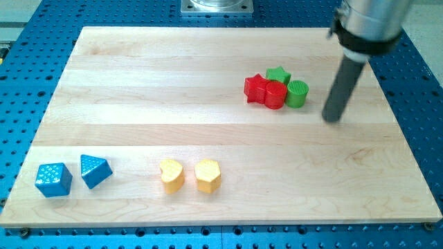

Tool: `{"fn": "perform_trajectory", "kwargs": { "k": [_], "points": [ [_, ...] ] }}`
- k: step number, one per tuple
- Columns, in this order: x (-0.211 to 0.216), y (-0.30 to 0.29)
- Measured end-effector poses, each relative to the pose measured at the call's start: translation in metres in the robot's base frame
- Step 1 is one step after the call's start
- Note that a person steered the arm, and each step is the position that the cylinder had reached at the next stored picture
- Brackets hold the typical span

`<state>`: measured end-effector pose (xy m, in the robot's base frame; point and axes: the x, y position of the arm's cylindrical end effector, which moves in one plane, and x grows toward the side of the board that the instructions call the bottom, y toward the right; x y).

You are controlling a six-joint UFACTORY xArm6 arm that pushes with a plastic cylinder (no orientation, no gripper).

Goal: Slide the hexagon diagonally to the triangle

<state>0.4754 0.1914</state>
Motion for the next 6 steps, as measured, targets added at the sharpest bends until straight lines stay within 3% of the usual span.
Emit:
{"fn": "perform_trajectory", "kwargs": {
  "k": [1,2,3,4,6],
  "points": [
    [0.117,-0.091],
    [0.126,-0.213],
    [0.095,-0.227],
    [0.021,-0.203],
    [0.001,-0.279]
  ]
}}
